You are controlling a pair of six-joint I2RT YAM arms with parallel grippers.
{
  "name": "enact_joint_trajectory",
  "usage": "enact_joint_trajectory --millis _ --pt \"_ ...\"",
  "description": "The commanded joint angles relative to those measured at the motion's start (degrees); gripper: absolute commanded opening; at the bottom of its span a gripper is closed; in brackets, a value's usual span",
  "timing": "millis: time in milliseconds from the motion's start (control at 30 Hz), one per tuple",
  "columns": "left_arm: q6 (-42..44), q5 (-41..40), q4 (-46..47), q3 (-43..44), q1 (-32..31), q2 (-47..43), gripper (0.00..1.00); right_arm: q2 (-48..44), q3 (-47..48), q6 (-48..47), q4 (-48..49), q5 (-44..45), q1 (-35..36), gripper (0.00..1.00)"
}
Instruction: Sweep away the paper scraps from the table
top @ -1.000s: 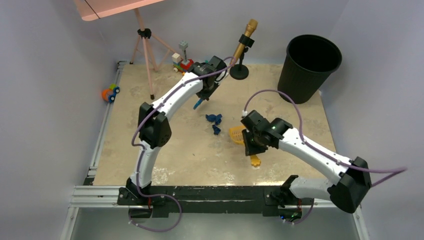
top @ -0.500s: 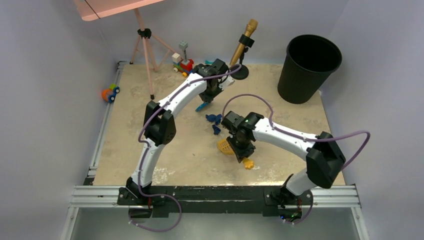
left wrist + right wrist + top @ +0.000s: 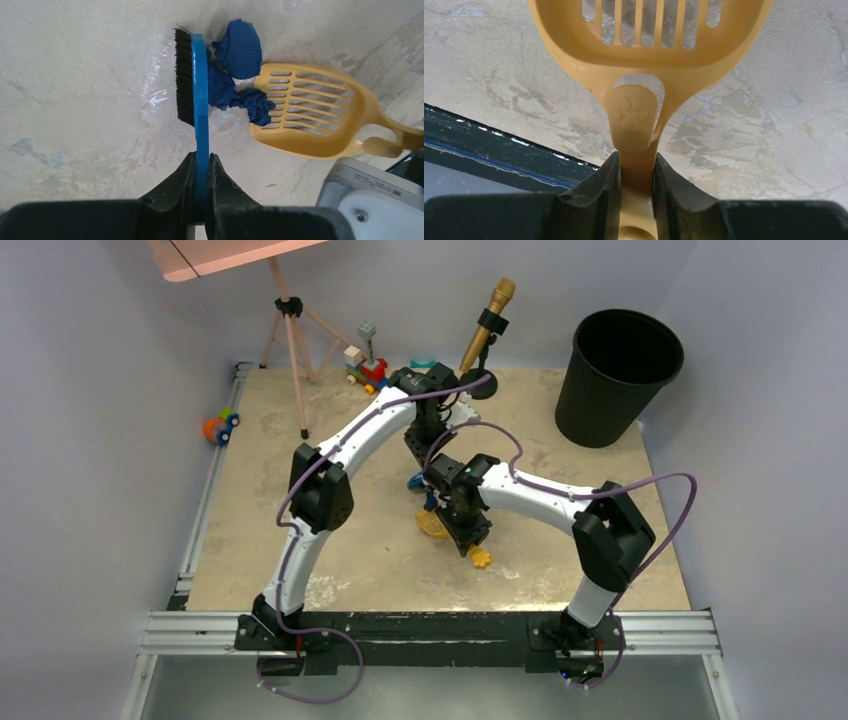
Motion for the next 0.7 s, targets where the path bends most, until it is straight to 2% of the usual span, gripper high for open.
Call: enact_joint_trajectory --millis 0,133,333,500,667 --pt "-7.2 14.9 -4.6 -2.7 -0.8 -3.5 0.00 0.0 1.4 -0.6 2.8 -1.9 -0.7 0.00" --pt "-11.1 17.1 -5.3 -3.2 -0.9 -6.0 0.00 -1.7 -1.4 0.3 5.0 0.2 -0.7 0.00" --pt "-11.8 17.2 -8.0 -5.0 -1.4 -9.0 0.00 -5.2 -7.5 3.2 10.8 1.5 -0.6 0.00" --pt "-14.0 11.1 -8.3 -5.8 -1.3 -13.0 0.00 -8.4 -10.2 4.4 12.5 1.1 -0.6 0.00" --pt "-14.6 1.9 -8.2 -1.2 -0.9 -13.8 0.00 -13.3 -12.6 6.2 10.9 1.3 -0.5 0.00"
